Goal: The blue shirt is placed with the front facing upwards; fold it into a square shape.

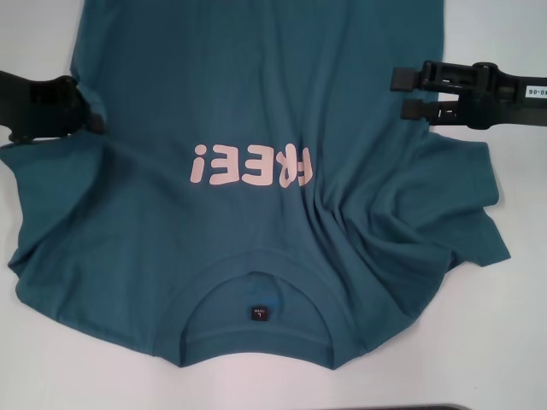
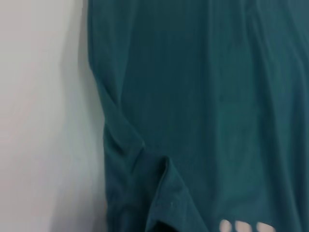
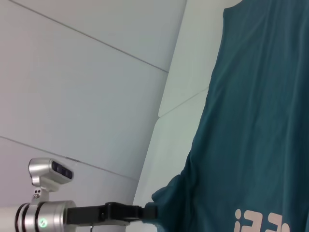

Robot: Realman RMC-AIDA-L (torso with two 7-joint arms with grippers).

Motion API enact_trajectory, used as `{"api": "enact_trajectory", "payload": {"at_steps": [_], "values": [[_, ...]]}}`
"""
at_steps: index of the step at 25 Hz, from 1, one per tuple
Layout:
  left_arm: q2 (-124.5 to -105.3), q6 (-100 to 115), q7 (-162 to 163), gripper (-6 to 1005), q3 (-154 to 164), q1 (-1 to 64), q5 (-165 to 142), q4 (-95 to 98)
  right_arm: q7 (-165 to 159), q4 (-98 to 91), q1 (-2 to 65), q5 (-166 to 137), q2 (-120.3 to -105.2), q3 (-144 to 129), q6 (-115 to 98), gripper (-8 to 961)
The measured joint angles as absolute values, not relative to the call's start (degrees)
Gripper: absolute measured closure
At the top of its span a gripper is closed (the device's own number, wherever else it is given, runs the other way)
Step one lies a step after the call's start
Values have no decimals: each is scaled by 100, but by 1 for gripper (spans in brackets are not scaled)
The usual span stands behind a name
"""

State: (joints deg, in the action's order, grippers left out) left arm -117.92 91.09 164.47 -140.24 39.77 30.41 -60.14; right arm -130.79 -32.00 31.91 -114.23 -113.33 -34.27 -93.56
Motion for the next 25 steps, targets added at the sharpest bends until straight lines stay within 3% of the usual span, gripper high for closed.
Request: {"api": "enact_trajectory", "payload": {"at_steps": [14, 25], "values": [[-11942, 8567, 16587, 998, -13825, 4263, 2826, -5670, -13085, -3190, 3212, -11409, -11312, -3428, -9336, 12], [-11937, 8791, 16128, 889, -13748, 4292, 3053, -5727, -13087, -3190, 3194, -11417, -11294, -3428, -9325, 12]]}}
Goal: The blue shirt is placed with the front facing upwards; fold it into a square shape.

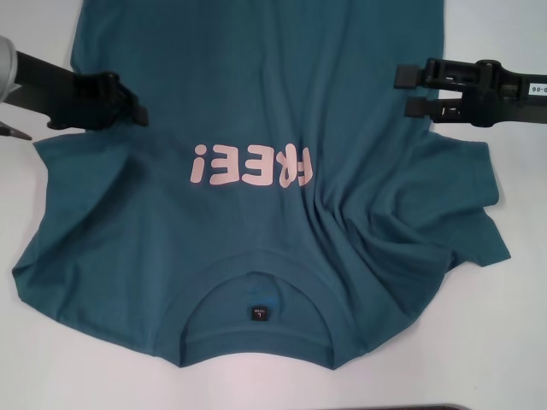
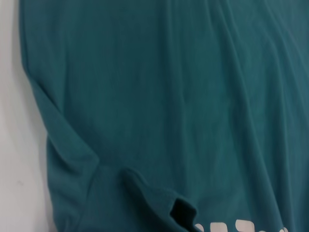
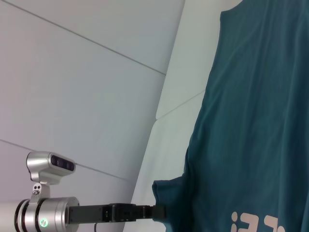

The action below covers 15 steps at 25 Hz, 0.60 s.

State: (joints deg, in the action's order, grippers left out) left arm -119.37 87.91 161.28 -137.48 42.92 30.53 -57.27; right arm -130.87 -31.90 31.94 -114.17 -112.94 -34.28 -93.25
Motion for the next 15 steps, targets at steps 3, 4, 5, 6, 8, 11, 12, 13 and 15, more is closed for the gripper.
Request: {"api": "enact_trajectory", "payload": {"at_steps": [3, 4, 5, 6, 8, 11, 12, 13, 15], "values": [[-11942, 8749, 16257, 859, -13618, 4310, 2999, -5729, -13087, -3190, 3192, -11416, -11294, -3428, -9325, 12], [-11939, 8732, 16298, 820, -13600, 4315, 2979, -5726, -13087, -3190, 3192, -11418, -11294, -3428, -9325, 12], [-11937, 8726, 16326, 782, -13599, 4320, 2973, -5727, -13087, -3190, 3191, -11421, -11294, -3428, -9324, 12], [-11935, 8723, 16350, 743, -13595, 4324, 2969, -5735, -13087, -3190, 3191, -11424, -11294, -3428, -9324, 12], [-11937, 8722, 16388, 666, -13565, 4334, 2960, -5747, -13087, -3190, 3189, -11426, -11294, -3428, -9319, 12], [-11939, 8779, 16422, 548, -13468, 4368, 2946, -5738, -13087, -3190, 3182, -11425, -11290, -3428, -9306, 12], [-11939, 8797, 16415, 509, -13459, 4375, 2951, -5738, -13087, -3190, 3181, -11427, -11288, -3428, -9302, 12], [-11940, 8823, 16399, 470, -13456, 4383, 2961, -5742, -13088, -3190, 3182, -11429, -11284, -3428, -9297, 12], [-11949, 8896, 16343, 408, -13460, 4396, 3028, -5769, -13091, -3190, 3185, -11431, -11284, -3428, -9289, 12]]}}
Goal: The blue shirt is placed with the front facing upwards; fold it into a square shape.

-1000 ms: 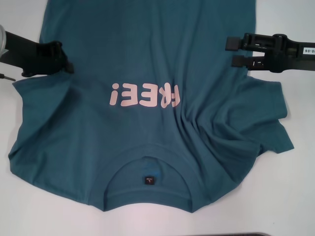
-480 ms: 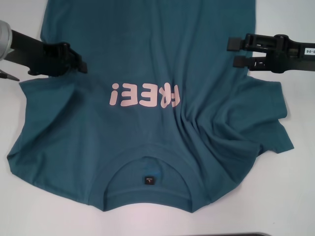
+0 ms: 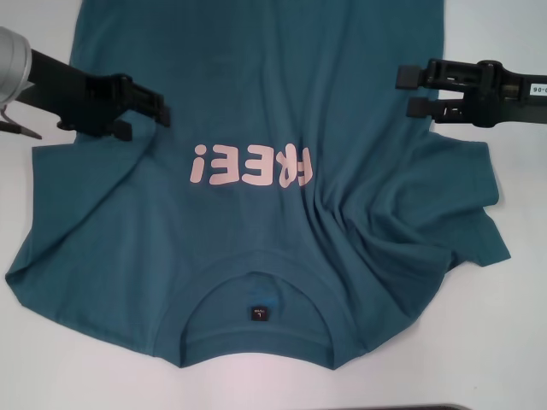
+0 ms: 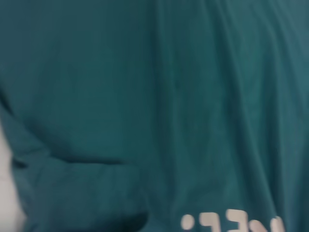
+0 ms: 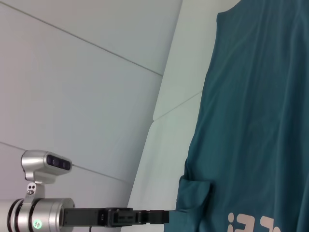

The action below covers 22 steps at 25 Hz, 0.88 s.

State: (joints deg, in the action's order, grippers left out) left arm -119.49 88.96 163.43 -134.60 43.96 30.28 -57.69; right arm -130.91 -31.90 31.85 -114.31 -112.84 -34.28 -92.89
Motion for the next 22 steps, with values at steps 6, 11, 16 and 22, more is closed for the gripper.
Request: {"api": "enact_trajectory", "payload": {"at_steps": [6, 11, 16, 22], "values": [[-11794, 8857, 16249, 318, -13520, 4179, 3093, -5962, -13094, -3190, 3198, -11434, -11285, -3428, -9289, 12], [-11492, 8539, 16141, 320, -13530, 3802, 3085, -5913, -13095, -3190, 3198, -11435, -11269, -3458, -9289, 13], [-11374, 8204, 16084, 322, -13535, 3466, 3112, -5827, -13092, -3190, 3193, -11435, -11258, -3465, -9252, 13], [-11378, 8114, 15994, 322, -13535, 3413, 3085, -5712, -13096, -3190, 3211, -11435, -11258, -3472, -9242, 13]]}}
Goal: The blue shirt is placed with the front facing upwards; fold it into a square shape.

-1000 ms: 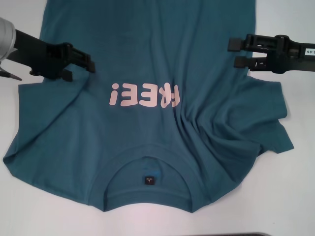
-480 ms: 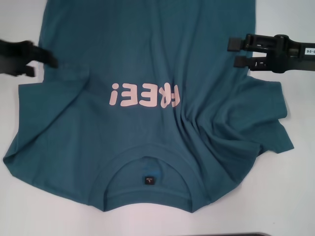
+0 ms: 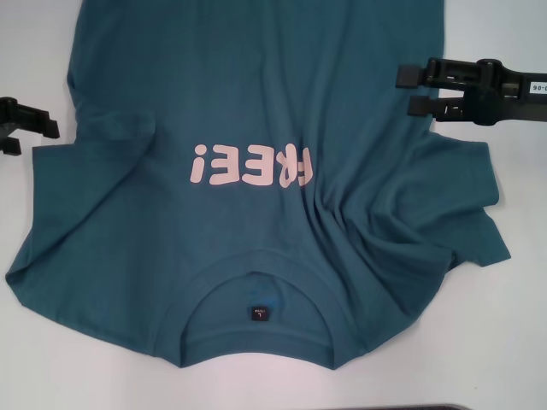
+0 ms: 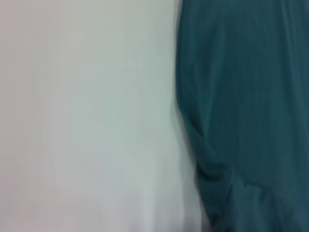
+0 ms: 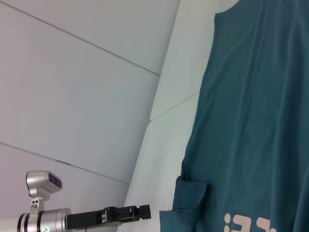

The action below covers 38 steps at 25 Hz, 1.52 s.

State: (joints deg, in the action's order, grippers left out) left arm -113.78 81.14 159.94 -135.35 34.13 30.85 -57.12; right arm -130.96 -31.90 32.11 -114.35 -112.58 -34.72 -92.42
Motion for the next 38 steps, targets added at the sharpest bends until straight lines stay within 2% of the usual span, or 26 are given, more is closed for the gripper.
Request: {"api": "enact_trajectory", "payload": {"at_steps": [36, 38], "values": [[-11400, 7951, 15682, 339, -13487, 3678, 2801, -5036, -13096, -3190, 3164, -11434, -11259, -3427, -9270, 13], [-11406, 7971, 15699, 419, -13485, 3675, 2786, -5057, -13096, -3187, 3164, -11434, -11259, -3428, -9270, 13]]}}
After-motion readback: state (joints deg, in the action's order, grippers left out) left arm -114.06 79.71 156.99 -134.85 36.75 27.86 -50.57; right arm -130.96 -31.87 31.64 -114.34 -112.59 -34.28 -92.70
